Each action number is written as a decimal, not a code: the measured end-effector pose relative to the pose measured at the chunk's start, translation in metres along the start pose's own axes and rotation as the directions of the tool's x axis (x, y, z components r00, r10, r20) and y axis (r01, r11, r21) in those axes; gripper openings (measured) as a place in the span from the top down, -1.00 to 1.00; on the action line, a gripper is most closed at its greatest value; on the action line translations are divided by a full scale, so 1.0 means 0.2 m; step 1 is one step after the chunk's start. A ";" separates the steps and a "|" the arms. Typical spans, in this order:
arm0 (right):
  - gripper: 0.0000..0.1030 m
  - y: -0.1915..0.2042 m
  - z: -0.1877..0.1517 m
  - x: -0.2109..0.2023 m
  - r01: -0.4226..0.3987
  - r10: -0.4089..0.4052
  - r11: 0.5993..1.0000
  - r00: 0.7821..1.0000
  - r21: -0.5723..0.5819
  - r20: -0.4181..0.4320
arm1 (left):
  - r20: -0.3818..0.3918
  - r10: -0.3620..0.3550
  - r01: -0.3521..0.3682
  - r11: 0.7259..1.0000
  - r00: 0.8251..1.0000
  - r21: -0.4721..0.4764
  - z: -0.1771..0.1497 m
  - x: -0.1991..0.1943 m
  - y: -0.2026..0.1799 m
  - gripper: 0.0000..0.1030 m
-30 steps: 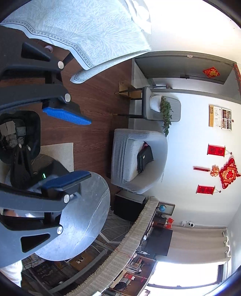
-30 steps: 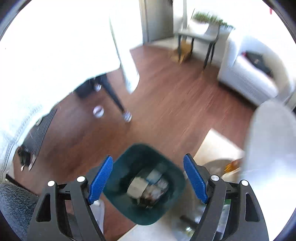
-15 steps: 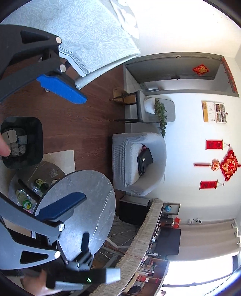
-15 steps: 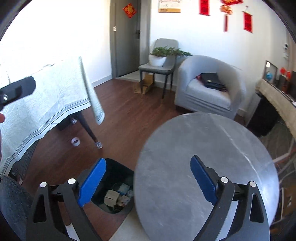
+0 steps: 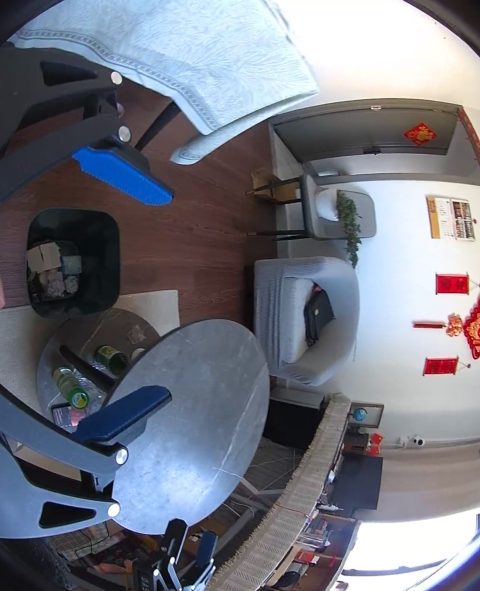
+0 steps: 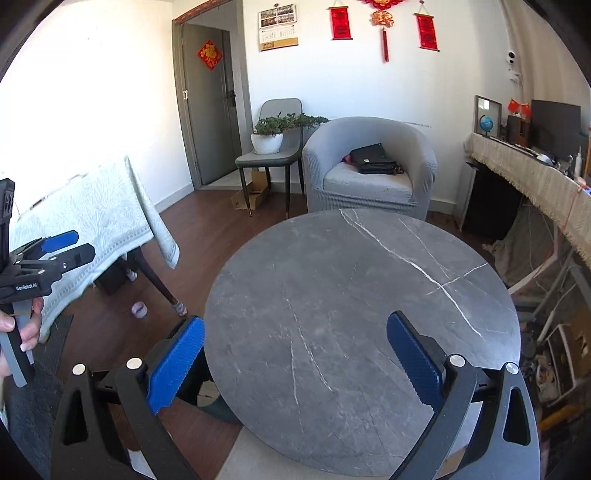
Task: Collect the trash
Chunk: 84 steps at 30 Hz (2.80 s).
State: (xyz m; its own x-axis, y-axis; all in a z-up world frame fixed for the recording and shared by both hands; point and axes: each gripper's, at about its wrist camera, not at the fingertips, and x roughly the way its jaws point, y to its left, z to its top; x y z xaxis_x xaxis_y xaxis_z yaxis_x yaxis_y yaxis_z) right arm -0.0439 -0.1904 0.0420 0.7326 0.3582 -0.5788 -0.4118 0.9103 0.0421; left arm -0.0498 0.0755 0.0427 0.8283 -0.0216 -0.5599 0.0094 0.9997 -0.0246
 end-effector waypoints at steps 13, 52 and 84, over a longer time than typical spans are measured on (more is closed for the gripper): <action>-0.93 0.02 -0.03 0.07 -0.020 0.020 1.000 0.999 -0.013 -0.034 | -0.071 0.001 -0.003 1.000 0.997 -0.023 -0.11 0.13 0.04 -0.94; -0.93 0.05 -0.03 0.07 -0.023 0.022 1.000 0.999 -0.016 -0.044 | -0.041 0.004 -0.004 1.000 0.999 -0.020 -0.08 0.08 0.02 -0.94; -0.93 0.05 -0.02 0.07 -0.023 0.022 1.000 0.999 -0.017 -0.043 | -0.035 0.009 -0.009 1.000 0.999 -0.019 -0.06 0.06 0.01 -0.94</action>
State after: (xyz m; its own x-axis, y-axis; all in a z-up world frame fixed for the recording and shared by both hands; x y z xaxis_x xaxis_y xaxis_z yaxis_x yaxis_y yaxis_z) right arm -0.0393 -0.1775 0.0300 0.6993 0.3689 -0.6123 -0.4377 0.8982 0.0414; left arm -0.0462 0.0764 0.0250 0.8080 -0.0134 -0.5890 -0.0092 0.9993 -0.0353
